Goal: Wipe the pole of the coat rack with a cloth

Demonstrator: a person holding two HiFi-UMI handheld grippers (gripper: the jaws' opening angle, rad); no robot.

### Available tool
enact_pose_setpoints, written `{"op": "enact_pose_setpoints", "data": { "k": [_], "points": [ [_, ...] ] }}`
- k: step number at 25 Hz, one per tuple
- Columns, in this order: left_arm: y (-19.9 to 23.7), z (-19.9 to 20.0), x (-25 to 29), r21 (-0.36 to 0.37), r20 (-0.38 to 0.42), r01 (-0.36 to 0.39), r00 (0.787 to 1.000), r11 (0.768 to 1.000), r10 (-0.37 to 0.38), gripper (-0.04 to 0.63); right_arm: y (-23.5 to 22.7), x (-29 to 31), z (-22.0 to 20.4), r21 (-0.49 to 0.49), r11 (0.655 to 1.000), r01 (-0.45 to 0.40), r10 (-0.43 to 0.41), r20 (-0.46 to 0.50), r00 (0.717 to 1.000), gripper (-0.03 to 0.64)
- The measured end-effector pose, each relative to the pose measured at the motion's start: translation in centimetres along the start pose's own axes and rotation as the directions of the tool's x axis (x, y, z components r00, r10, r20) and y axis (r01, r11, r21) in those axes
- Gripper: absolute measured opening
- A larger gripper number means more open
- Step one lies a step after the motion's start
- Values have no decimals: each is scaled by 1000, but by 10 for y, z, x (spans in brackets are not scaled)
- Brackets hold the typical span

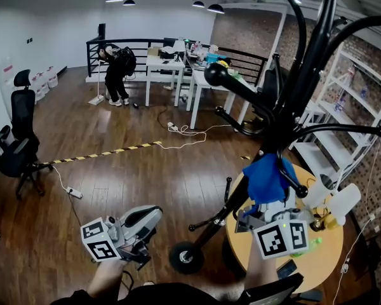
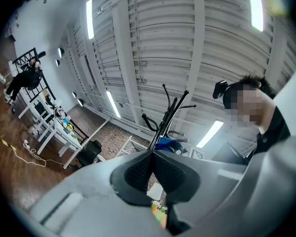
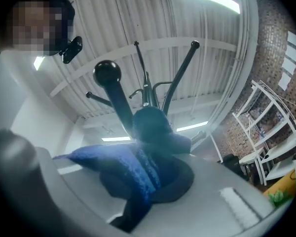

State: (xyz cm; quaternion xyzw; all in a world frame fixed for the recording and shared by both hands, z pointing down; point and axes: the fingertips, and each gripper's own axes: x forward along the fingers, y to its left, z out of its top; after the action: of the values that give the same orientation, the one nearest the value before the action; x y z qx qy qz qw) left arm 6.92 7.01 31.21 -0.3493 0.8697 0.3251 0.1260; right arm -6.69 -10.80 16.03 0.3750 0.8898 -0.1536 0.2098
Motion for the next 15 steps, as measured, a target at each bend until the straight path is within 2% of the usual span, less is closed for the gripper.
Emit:
{"op": "enact_pose_setpoints", "data": {
  "k": [5,9,13,15],
  "points": [
    [3,-11,7,-14,-18,5,1000,1000,-6,3,-8,-20,-35,21,1000,17,-16,-49,999,23],
    [4,-15,14,-23,-42,16,999,1000,-17,3,-16,-44,-85,67,997,41,-31,-144,989,23],
    [4,-19,20,-28,-72,20,997,999,-22,2,-24,-74,-144,101,991,91,-61,-268,962,23],
    [5,-20,23,-27,-81,20,996,999,-22,2,-28,-91,-175,66,991,113,-85,-335,938,23]
  ]
}}
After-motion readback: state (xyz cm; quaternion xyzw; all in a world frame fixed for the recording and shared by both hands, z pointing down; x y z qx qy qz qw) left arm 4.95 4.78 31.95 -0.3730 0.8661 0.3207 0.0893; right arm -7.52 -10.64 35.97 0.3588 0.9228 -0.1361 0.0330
